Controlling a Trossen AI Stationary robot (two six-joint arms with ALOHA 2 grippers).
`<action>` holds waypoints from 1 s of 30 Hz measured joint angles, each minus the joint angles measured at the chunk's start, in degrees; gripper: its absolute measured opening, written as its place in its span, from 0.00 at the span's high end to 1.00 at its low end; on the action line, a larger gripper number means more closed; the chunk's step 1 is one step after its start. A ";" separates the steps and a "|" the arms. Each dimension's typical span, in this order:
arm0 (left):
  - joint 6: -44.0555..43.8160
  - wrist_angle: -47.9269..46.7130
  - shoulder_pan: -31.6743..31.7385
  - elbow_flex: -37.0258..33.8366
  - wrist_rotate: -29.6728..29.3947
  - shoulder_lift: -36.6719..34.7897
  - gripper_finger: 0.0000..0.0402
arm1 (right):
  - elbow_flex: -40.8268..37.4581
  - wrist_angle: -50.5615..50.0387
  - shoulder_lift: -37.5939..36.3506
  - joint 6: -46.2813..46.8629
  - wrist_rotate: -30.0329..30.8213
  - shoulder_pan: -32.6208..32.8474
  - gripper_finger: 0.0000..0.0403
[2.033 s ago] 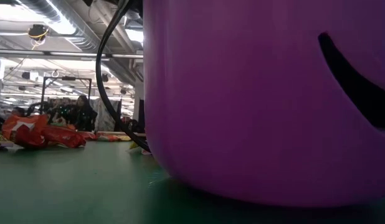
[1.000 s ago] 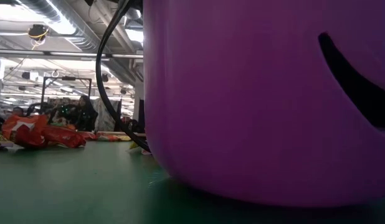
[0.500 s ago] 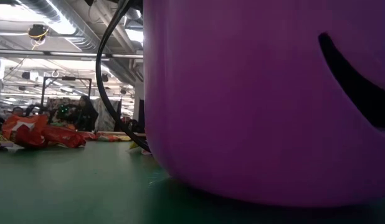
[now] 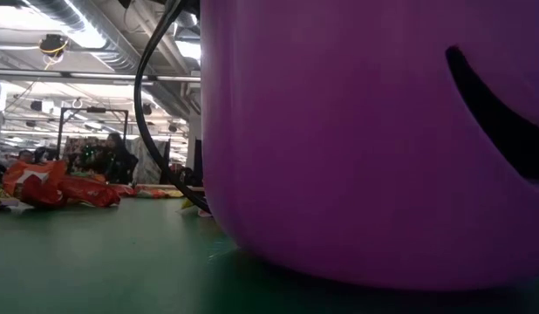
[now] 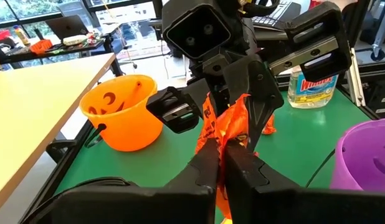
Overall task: Sort candy
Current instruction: Put the orange candy into the orange bucket
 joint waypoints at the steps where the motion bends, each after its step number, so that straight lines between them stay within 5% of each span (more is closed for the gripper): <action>1: -0.02 0.03 0.00 0.00 0.00 0.00 0.94 | 0.00 -0.02 0.00 -0.01 0.00 0.00 0.96; 13: 0.04 -0.87 -0.02 0.04 -1.38 -2.78 0.66 | -0.02 -0.11 -0.26 0.34 -0.04 0.00 0.96; 30: 0.53 -12.14 0.15 0.09 -4.88 -16.92 0.64 | -0.02 -5.32 -5.17 0.04 -1.53 -1.98 0.95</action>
